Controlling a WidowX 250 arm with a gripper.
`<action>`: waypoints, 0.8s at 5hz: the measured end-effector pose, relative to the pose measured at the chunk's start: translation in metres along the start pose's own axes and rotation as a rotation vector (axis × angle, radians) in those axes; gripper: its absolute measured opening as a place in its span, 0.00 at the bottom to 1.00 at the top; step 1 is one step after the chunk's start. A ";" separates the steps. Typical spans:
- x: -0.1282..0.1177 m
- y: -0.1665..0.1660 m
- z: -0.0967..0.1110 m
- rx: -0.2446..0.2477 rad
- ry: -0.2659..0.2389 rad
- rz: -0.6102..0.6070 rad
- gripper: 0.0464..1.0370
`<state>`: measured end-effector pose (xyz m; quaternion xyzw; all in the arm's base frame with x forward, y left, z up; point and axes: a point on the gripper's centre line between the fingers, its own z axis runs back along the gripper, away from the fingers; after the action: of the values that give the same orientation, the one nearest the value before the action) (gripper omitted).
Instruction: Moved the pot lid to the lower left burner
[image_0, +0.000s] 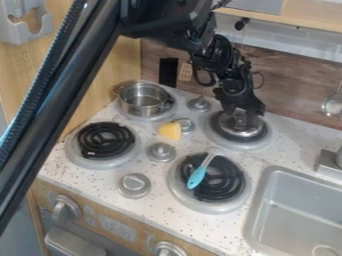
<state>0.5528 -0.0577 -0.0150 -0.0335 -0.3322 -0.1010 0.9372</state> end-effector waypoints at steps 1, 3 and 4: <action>0.000 0.000 0.000 -0.002 0.001 -0.007 0.27; 0.001 0.001 0.001 -0.001 -0.002 -0.033 0.17; 0.008 0.003 0.020 0.008 -0.035 -0.043 0.17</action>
<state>0.5475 -0.0533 0.0052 -0.0245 -0.3494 -0.1193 0.9290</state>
